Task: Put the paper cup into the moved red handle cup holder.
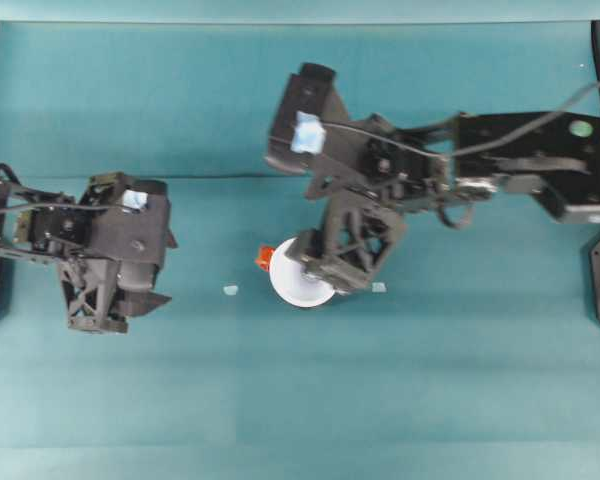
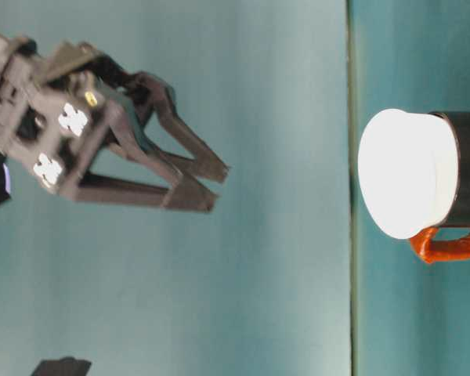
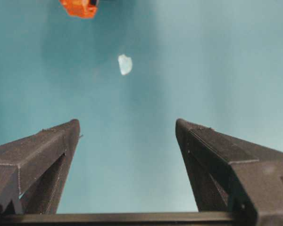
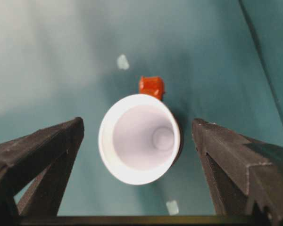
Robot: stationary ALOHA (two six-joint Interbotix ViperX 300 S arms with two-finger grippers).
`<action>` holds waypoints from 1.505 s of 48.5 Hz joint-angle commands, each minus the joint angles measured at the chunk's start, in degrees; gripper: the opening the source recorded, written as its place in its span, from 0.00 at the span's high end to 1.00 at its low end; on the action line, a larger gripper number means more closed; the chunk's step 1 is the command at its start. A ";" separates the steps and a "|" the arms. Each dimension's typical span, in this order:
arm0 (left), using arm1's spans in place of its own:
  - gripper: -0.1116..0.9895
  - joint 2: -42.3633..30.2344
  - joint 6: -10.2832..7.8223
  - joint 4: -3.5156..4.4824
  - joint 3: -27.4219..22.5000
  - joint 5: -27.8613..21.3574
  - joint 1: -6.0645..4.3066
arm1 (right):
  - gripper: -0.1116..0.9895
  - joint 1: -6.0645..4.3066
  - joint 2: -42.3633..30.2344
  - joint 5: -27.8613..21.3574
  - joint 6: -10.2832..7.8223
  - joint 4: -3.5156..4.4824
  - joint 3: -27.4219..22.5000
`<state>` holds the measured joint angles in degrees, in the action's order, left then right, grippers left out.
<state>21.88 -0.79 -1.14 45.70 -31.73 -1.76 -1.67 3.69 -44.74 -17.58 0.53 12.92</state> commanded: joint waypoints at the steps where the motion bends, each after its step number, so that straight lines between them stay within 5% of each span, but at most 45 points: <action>1: 0.08 1.93 0.97 -0.09 0.44 0.26 -0.35 | 0.11 0.18 2.99 0.88 0.79 0.18 0.79; 15: 0.08 8.61 1.23 -0.09 3.25 0.35 -0.35 | 0.11 0.18 8.53 5.71 1.14 0.79 6.59; 36: 0.10 14.77 1.32 -0.09 5.36 1.05 -0.35 | 0.12 0.70 20.30 21.45 5.62 0.79 21.09; 44: 0.10 14.94 1.32 -0.09 5.36 1.05 -0.44 | 0.12 0.62 22.85 26.10 5.80 0.79 25.93; 73: 0.10 14.94 1.32 -0.09 5.45 1.05 -0.53 | 0.12 0.70 23.20 27.33 5.54 0.70 29.27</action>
<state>36.65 0.44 -1.23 51.86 -31.11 -2.20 -1.14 26.10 -17.84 -12.22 1.23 42.45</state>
